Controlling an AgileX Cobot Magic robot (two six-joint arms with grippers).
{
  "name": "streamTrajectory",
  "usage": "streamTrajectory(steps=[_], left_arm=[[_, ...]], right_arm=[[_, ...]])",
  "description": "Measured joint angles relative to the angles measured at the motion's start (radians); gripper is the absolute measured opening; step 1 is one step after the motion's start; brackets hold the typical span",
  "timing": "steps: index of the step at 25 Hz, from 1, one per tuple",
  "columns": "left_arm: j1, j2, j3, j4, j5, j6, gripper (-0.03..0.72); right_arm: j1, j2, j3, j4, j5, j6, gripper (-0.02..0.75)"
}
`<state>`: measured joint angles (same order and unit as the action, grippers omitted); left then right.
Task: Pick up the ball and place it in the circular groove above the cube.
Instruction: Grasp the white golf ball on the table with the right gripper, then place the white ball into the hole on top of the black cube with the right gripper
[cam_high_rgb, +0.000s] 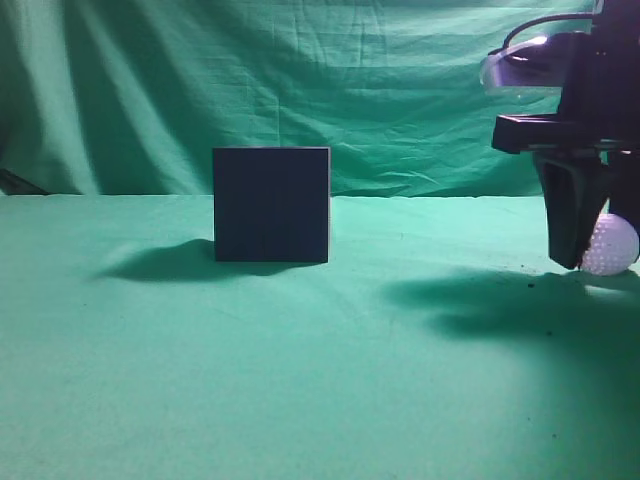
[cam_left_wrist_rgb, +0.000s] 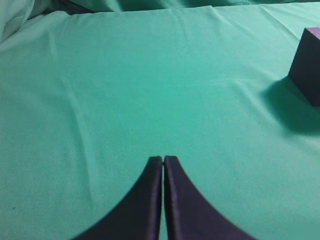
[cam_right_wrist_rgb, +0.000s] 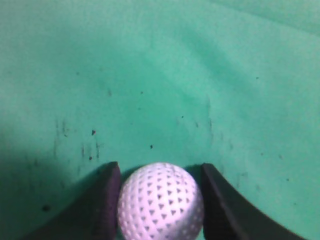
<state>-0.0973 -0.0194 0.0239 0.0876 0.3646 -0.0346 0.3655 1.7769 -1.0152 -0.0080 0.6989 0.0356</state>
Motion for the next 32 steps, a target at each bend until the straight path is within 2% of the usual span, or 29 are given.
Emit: streamTrajectory(steps=[5,10,14,19,22,32], left_arm=[[0.0,0.0,0.0,0.0,0.0,0.0,0.0],[0.0,0.0,0.0,0.0,0.0,0.0,0.0],[0.0,0.0,0.0,0.0,0.0,0.0,0.0],[0.0,0.0,0.0,0.0,0.0,0.0,0.0],[0.0,0.0,0.0,0.0,0.0,0.0,0.0],[0.0,0.0,0.0,0.0,0.0,0.0,0.0]], right_arm=[[0.0,-0.002,-0.013,-0.002,0.023,0.005,0.316],[0.027,-0.052,-0.187,0.021,0.148,0.007,0.316],[0.13,-0.067,-0.39,0.037,0.229,0.004,0.316],[0.284,0.0,-0.591,0.05,0.255,-0.001,0.316],[0.331,0.085,-0.675,0.055,0.283,-0.009,0.316],[0.343,0.26,-0.727,0.015,0.279,-0.015,0.316]])
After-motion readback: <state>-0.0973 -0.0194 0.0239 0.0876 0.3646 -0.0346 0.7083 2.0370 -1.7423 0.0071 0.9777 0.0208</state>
